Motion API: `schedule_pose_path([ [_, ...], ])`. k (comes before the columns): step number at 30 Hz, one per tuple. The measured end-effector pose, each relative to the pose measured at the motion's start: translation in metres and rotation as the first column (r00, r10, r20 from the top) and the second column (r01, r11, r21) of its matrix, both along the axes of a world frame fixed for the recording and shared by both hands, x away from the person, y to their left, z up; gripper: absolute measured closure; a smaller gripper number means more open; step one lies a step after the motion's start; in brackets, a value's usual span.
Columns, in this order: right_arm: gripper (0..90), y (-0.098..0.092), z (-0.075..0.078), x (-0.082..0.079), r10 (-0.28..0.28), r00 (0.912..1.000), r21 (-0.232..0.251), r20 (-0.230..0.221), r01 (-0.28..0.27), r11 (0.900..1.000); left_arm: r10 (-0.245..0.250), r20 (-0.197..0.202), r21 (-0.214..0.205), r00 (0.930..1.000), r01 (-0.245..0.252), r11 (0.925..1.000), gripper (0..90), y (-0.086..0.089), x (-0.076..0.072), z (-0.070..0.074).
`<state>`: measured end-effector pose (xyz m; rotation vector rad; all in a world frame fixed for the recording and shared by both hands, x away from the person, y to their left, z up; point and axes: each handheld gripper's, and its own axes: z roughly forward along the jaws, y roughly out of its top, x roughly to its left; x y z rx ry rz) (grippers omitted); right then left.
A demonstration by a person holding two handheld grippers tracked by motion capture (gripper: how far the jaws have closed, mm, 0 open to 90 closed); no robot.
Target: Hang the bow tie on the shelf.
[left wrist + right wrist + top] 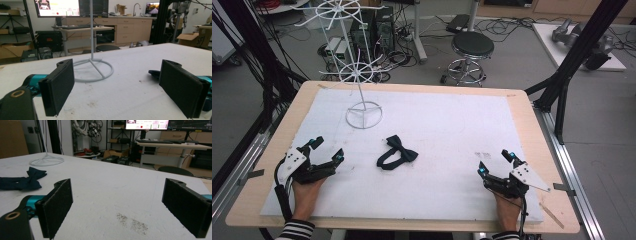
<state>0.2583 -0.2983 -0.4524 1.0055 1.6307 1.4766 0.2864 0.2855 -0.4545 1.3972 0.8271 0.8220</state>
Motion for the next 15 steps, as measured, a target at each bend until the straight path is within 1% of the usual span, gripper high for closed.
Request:
schedule_pose_path([
  [2,8.8,-0.0008,0.0000,0.0007,0.001,1.0000,-0.004,0.007,-0.001,1.0000,0.000,-0.003,-0.004,1.0000,0.000,1.0000,13.6,0.0003,0.0001,0.0000],
  [10,8.8,-0.0010,-0.0002,0.0005,-0.001,1.0000,0.004,0.008,0.001,1.0000,0.000,-0.006,-0.012,1.0000,0.000,0.9999,13.6,0.0002,0.0006,0.0001],
  [15,8.8,-0.0012,-0.0002,0.0001,-0.002,1.0000,0.009,0.005,0.002,1.0000,0.008,-0.023,-0.010,0.9997,-0.008,0.9999,13.6,0.0000,0.0021,0.0007],
])
